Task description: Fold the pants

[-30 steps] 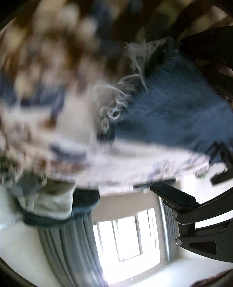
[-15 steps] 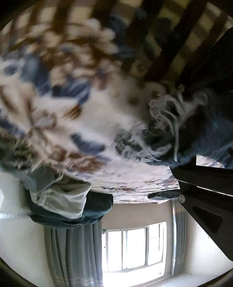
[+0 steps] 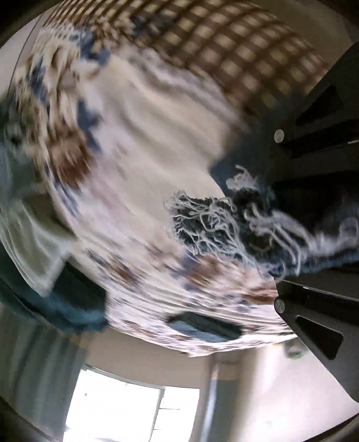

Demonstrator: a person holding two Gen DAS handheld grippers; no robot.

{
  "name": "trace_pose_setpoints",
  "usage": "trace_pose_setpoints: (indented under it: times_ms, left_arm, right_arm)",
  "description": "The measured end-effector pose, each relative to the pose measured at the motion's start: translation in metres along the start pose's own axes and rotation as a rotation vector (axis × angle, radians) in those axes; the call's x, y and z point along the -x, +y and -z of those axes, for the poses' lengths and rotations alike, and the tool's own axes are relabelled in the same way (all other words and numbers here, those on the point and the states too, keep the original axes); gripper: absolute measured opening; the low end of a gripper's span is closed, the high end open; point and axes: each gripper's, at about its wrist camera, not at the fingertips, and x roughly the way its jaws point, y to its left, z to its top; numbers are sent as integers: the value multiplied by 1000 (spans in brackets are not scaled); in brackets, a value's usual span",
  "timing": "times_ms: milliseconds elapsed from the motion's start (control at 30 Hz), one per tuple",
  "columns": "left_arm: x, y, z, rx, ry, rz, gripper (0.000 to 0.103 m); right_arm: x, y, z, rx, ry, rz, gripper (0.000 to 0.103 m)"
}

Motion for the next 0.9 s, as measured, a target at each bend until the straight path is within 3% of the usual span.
trace_pose_setpoints:
  times_ms: [133,233,467,533,600,633,667,700,733,833,900]
  left_arm:
    - [21,69,-7,90,-22,-34,103]
    - [33,117,-9,129,-40,-67,103]
    - [42,198,-20,188,-75,-124,103]
    - [44,208,-23,188,-87,-128,103]
    - [42,209,-28,177,-96,-120,103]
    - [40,208,-30,172,-94,-113,103]
    - [36,202,-34,164,-87,-89,103]
    - [33,196,-36,158,-80,-65,103]
    - [31,192,-38,152,-75,-46,103]
    - [23,161,-42,122,-49,58,103]
    - [6,131,-43,91,13,126,103]
  right_arm:
    - [-40,89,73,173,29,24,8]
    - [-89,146,149,326,64,52,8]
    - [-182,221,310,596,194,148,9]
    - [-194,227,332,649,204,194,14]
    - [-209,225,341,664,277,231,25]
    - [-214,222,336,660,305,215,39]
    - [-214,220,331,642,355,153,49]
    - [-212,217,323,603,418,71,73]
    - [-206,211,312,534,502,-16,86]
    - [-168,192,270,392,533,-125,86]
    - [-136,171,234,385,473,-35,86]
